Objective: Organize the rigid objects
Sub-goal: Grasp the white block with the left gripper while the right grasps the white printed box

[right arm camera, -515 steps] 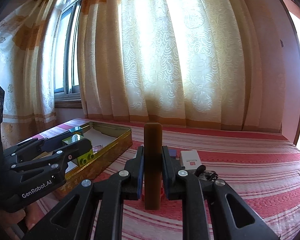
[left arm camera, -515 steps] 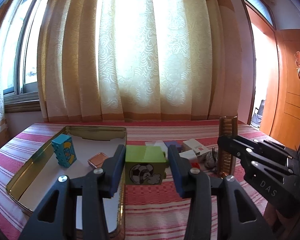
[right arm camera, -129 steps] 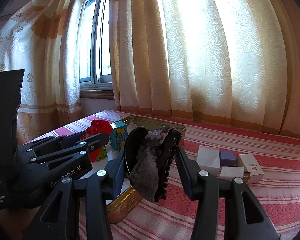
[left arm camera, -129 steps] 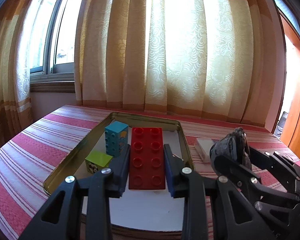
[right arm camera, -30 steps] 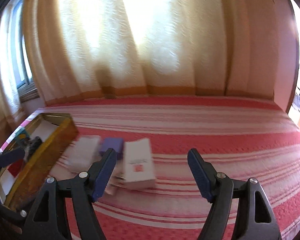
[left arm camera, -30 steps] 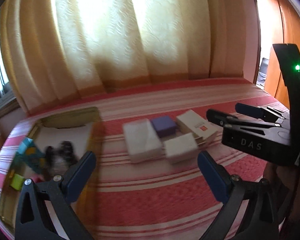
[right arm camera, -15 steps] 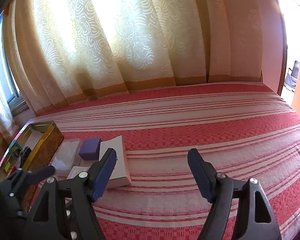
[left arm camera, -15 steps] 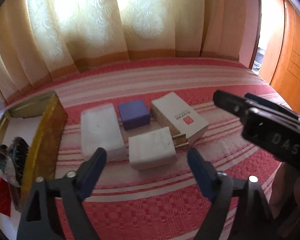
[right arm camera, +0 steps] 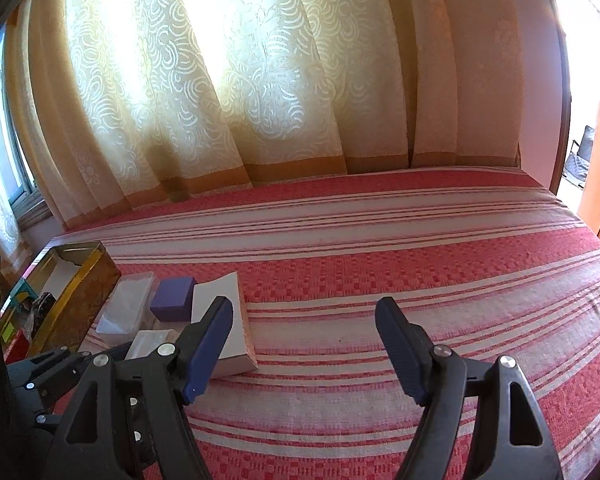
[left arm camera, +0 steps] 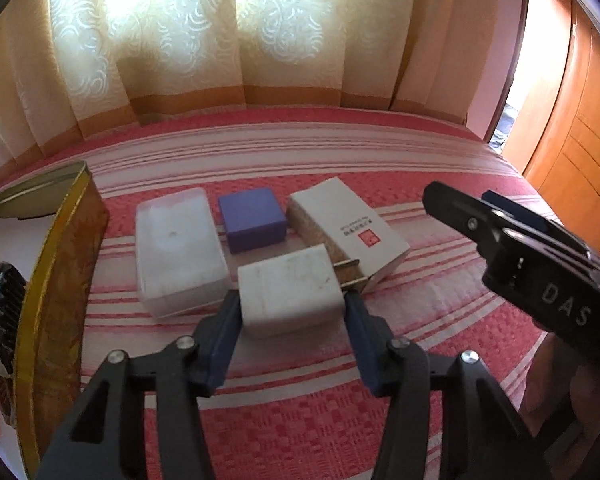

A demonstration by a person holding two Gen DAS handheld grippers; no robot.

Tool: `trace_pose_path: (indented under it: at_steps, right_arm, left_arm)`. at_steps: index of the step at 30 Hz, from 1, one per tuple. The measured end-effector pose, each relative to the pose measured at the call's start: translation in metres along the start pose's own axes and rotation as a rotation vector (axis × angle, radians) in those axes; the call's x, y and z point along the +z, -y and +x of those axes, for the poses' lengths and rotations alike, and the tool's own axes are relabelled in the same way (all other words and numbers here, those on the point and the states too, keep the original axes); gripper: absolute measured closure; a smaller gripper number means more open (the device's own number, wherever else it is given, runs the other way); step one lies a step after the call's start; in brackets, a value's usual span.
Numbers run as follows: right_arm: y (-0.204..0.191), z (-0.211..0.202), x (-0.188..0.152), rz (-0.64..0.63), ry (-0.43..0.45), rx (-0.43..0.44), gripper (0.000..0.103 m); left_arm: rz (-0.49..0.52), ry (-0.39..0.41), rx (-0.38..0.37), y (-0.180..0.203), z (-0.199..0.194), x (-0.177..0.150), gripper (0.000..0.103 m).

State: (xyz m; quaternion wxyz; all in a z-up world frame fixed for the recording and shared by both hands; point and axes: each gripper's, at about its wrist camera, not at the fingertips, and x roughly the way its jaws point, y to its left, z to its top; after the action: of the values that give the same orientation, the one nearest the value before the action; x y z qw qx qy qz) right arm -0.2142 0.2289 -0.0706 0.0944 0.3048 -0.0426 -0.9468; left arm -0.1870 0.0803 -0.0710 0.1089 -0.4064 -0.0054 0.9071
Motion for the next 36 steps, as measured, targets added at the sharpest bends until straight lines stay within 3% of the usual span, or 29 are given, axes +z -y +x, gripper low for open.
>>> trace_pose_path:
  at_steps: [7, 18, 29, 34, 35, 36]
  right_arm:
    - [-0.001, 0.003, 0.001, -0.011, -0.018, 0.007, 0.027]
    - [-0.014, 0.010, 0.001, -0.058, -0.047, 0.016, 0.027]
    - [-0.035, 0.034, -0.003, -0.122, -0.154, 0.075, 0.027]
    - [-0.038, 0.048, -0.002, -0.122, -0.206, 0.073, 0.027]
    - [-0.038, 0.053, -0.002, -0.120, -0.224, 0.076, 0.027]
    - [-0.038, 0.057, -0.002, -0.115, -0.246, 0.079, 0.027]
  left_arm:
    - [0.019, 0.117, 0.052, -0.008, -0.035, -0.016, 0.056]
    - [-0.016, 0.149, 0.035, -0.027, -0.045, -0.025, 0.056]
    - [-0.027, 0.054, -0.005, -0.030, -0.026, -0.021, 0.055]
    - [-0.048, 0.049, -0.004, -0.033, -0.023, -0.019, 0.053]
    - [-0.048, 0.049, -0.004, -0.032, -0.024, -0.020, 0.052]
    - [-0.050, 0.046, 0.003, -0.033, -0.024, -0.020, 0.044]
